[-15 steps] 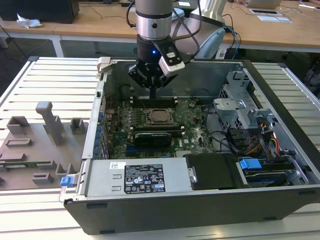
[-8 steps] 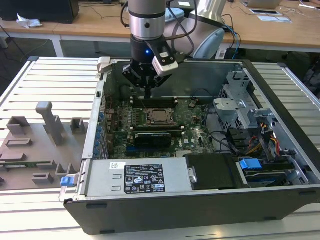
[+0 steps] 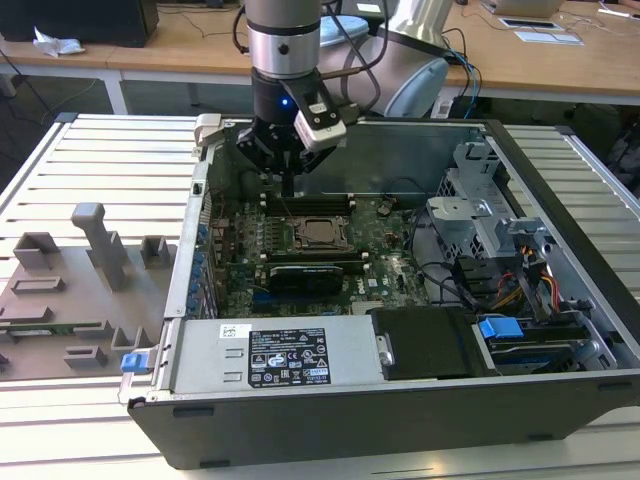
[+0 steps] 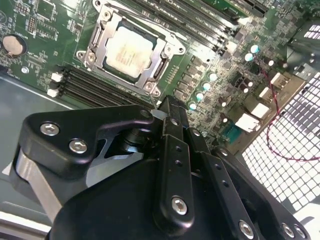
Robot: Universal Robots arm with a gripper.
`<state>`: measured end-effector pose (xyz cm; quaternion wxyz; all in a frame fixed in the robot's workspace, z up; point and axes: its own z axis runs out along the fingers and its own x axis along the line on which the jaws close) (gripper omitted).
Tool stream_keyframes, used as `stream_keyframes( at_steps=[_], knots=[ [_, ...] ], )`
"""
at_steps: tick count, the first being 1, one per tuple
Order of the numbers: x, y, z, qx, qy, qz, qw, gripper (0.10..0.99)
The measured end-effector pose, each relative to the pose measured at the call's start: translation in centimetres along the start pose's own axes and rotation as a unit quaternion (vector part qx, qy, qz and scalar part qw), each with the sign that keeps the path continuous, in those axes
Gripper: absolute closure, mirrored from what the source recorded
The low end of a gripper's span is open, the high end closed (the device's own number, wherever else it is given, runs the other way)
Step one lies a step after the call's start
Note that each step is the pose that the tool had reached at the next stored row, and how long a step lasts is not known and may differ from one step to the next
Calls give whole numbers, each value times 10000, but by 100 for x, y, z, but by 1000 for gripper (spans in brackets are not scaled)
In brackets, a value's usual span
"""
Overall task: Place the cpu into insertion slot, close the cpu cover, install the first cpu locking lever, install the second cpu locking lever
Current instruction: 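Install the first cpu locking lever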
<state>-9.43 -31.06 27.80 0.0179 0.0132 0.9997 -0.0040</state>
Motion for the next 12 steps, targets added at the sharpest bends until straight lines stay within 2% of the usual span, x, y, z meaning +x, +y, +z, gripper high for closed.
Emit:
stream_keyframes(
  at_steps=[8,12],
  knots=[
    [61,84,-1,0,0,0,10000,980],
    [116,157,-1,0,0,0,10000,980]
  ],
)
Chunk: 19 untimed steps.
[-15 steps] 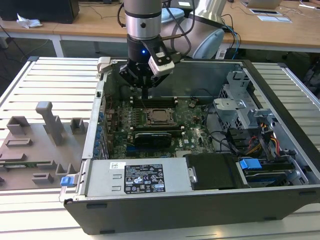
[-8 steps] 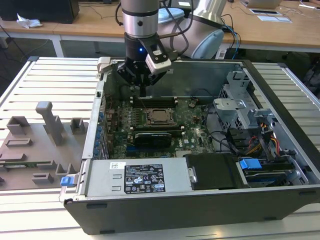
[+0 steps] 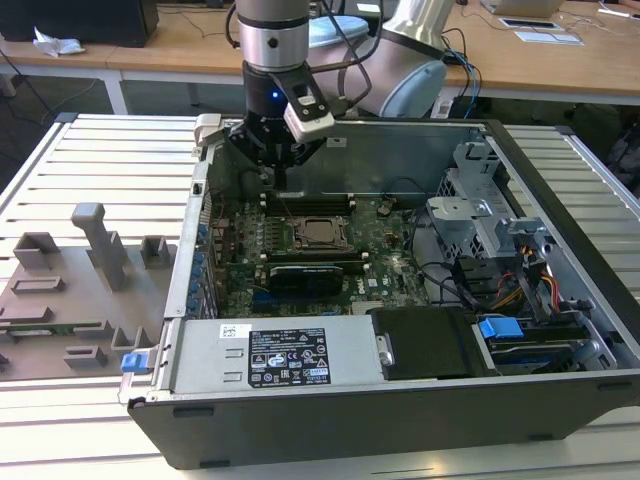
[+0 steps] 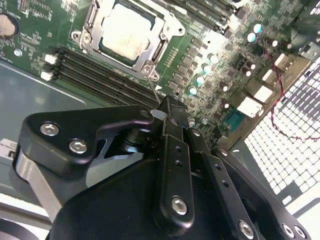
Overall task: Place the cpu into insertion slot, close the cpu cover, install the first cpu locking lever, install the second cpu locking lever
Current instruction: 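Install the first cpu locking lever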
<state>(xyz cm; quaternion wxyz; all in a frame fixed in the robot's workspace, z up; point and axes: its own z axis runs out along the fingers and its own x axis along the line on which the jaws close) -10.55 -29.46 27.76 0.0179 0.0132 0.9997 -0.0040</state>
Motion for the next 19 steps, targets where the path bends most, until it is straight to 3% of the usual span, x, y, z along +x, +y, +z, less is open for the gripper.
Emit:
stream_keyframes(
  at_steps=[2,5,7,14,16,19],
  knots=[
    [33,26,0,0,0,0,10000,980],
    [155,99,4,0,0,0,10000,980],
    [200,113,142,0,0,0,10000,980],
    [8,119,187,0,2,-1,10000,980],
    [-120,122,194,1,8,0,10000,980],
    [-242,125,199,0,16,0,10000,980]
  ],
)
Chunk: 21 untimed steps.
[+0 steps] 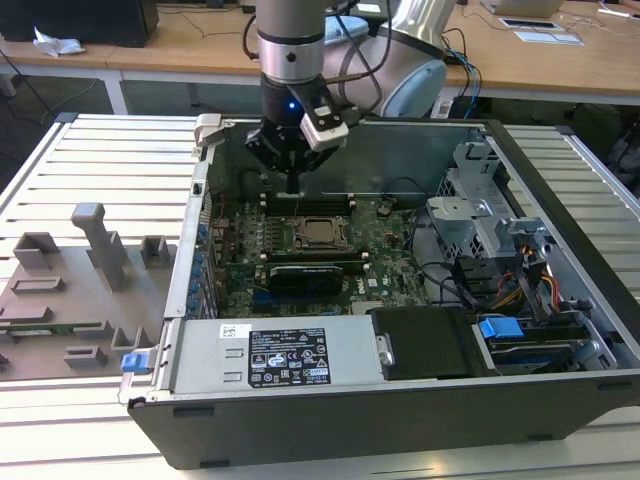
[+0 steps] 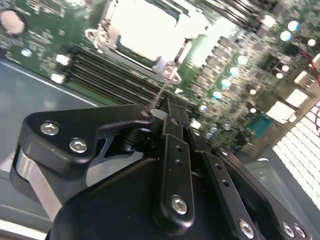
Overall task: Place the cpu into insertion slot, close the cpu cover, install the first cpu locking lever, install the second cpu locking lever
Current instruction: 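Install the first cpu locking lever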
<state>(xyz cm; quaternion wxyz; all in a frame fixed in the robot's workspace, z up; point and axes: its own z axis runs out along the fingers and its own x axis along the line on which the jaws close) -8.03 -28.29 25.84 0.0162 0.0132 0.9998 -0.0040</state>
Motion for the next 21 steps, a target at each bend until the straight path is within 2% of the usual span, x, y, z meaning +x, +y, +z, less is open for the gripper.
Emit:
stream_keyframes(
  at_steps=[6,11,15,20,21],
  knots=[
    [-172,4,8,0,13,-1,10000,980],
    [-182,2,94,-2,24,-1,10000,980],
    [-178,-1,205,-4,24,0,10000,980],
    [-176,0,289,-5,24,0,10000,980],
    [-175,0,300,-20,24,0,10000,980]
  ],
)
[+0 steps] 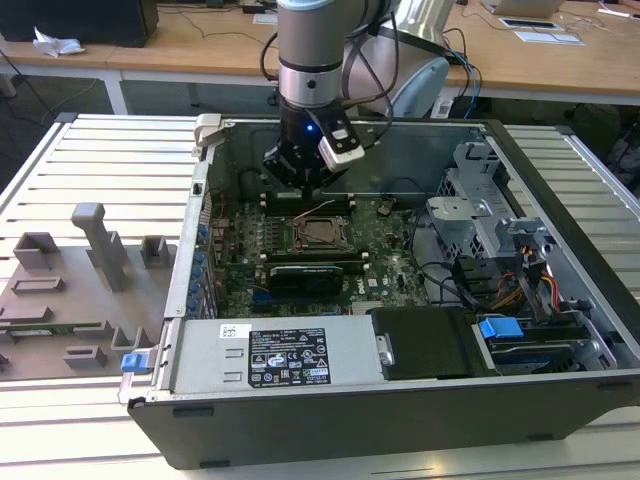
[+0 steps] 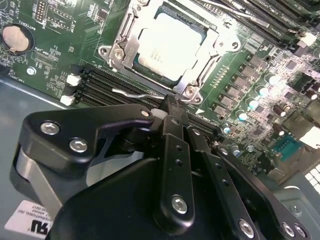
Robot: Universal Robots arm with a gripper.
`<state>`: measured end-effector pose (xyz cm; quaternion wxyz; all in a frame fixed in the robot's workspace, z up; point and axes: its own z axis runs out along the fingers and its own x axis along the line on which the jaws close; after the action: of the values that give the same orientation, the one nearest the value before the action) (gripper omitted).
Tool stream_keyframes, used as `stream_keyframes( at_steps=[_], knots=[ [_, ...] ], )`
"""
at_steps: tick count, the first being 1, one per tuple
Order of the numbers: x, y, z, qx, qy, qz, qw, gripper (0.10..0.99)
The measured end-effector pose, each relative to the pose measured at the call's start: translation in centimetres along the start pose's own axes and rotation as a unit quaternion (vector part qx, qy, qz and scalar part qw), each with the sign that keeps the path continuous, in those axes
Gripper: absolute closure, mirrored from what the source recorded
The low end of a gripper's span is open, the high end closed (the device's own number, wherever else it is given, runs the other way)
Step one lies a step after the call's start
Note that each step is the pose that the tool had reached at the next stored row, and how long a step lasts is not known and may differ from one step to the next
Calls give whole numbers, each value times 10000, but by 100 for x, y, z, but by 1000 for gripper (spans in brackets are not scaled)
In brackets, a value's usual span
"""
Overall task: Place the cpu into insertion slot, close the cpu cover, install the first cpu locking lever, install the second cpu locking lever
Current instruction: 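Install the first cpu locking lever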
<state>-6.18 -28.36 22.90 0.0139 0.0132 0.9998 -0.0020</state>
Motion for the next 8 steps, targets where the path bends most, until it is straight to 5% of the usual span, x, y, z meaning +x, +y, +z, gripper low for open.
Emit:
stream_keyframes(
  at_steps=[3,5,8],
  knots=[
    [0,0,6,-140,4,4,9999,980],
    [1,0,18,-305,8,7,9995,980],
    [2,-4,42,-347,11,-63,9994,980]
  ],
)
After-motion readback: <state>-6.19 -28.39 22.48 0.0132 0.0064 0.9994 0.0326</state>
